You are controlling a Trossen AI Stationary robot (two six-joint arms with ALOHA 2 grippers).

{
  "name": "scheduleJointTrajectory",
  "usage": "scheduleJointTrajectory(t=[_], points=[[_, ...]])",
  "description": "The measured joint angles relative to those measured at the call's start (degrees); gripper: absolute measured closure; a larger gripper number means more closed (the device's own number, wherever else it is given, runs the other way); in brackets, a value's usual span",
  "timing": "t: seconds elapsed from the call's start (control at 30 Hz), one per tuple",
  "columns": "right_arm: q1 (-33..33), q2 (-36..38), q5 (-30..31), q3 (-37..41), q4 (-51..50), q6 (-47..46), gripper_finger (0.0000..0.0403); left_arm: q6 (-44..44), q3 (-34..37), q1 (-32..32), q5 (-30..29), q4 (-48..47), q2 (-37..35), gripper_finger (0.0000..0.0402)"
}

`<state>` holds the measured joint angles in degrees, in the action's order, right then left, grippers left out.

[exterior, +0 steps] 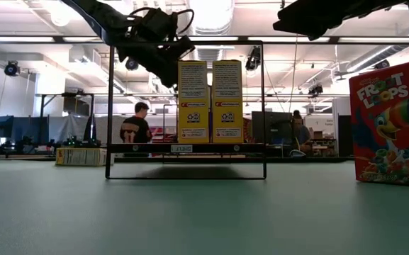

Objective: Stack cereal on shelf
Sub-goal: Put the top blue cereal box on the shelf aligned with the other blue cereal box

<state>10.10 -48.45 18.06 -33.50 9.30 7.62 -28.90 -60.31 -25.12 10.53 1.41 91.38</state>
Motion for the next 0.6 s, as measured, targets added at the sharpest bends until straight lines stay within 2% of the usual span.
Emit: scheduleJointTrajectory(t=[0.27, 0.43, 0.6], points=[[0.0, 0.0, 0.0, 0.0, 0.0, 0.1, 0.0165, 1.4, 0.0, 0.1, -0.5, -5.5, -5.0, 0.0401], [0.0, 0.0, 0.0, 0.0, 0.0, 0.1, 0.0165, 1.3, 0.0, 0.1, -0.6, -15.2, -8.6, 0.0402], [0.0, 0.0, 0.0, 0.0, 0.0, 0.1, 0.0165, 1.2, 0.0, 0.1, -0.6, -21.7, -8.5, 0.0401]])
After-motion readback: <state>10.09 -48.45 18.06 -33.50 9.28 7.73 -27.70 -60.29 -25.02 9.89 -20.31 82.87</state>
